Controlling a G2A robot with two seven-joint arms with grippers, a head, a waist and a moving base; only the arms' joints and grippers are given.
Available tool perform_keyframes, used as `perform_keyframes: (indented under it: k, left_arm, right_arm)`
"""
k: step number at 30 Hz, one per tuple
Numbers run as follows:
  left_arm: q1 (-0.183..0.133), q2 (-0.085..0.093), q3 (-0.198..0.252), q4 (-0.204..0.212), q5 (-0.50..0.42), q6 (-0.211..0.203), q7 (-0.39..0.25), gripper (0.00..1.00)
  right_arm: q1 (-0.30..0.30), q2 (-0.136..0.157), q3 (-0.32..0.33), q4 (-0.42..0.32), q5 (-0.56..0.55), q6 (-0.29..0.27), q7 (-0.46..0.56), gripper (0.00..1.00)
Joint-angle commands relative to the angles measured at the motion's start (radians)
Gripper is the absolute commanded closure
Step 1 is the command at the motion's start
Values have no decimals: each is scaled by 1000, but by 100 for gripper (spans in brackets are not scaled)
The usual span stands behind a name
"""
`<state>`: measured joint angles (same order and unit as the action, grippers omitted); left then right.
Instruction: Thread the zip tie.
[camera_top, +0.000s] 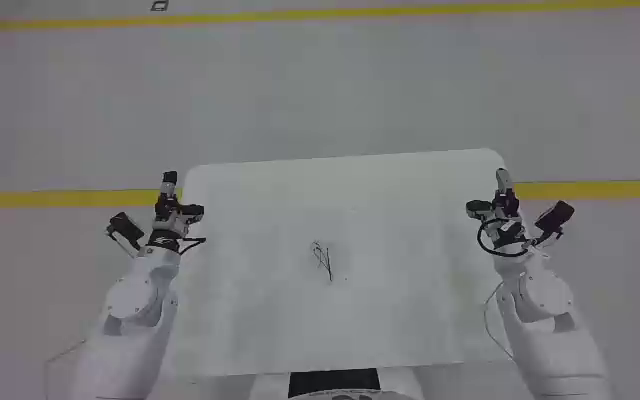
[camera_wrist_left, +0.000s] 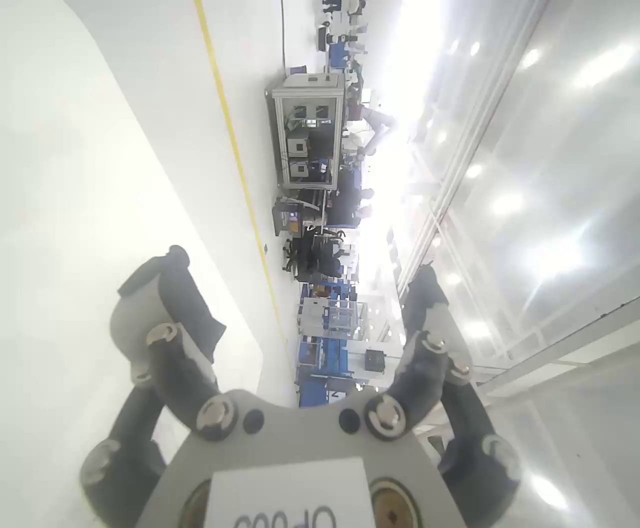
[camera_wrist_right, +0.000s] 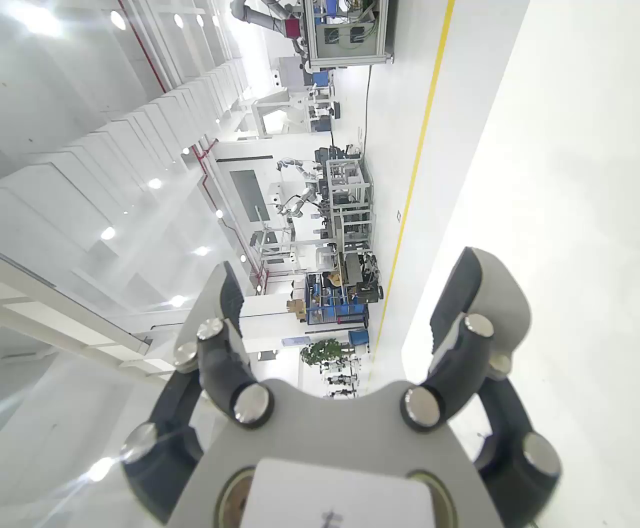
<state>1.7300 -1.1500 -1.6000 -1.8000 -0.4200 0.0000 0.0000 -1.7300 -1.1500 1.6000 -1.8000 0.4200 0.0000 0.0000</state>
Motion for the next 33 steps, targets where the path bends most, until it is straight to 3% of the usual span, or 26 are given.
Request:
perform_keyframes:
  k: [1, 4, 6, 15, 18, 25, 33]
  left_arm:
    - [0, 1, 11, -17, 19, -4, -24, 0]
    - [24, 9, 39, -53, 145, -1, -135, 0]
    - [37, 14, 42, -68, 223, 21, -169, 0]
    - [37, 14, 42, -68, 223, 21, -169, 0]
    - [37, 17, 63, -105, 268, 2, -224, 0]
    - [57, 28, 135, -198, 502, 85, -333, 0]
    - [57, 28, 135, -198, 502, 85, -333, 0]
  right_arm:
    - [0, 0, 0, 0, 0, 0, 0, 0]
    - [0, 0, 0, 0, 0, 0, 0, 0]
    - [0, 0, 0, 0, 0, 0, 0, 0]
    - [0, 0, 0, 0, 0, 0, 0, 0]
    - [0, 0, 0, 0, 0, 0, 0, 0]
    - [0, 0, 0, 0, 0, 0, 0, 0]
    - [0, 0, 0, 0, 0, 0, 0, 0]
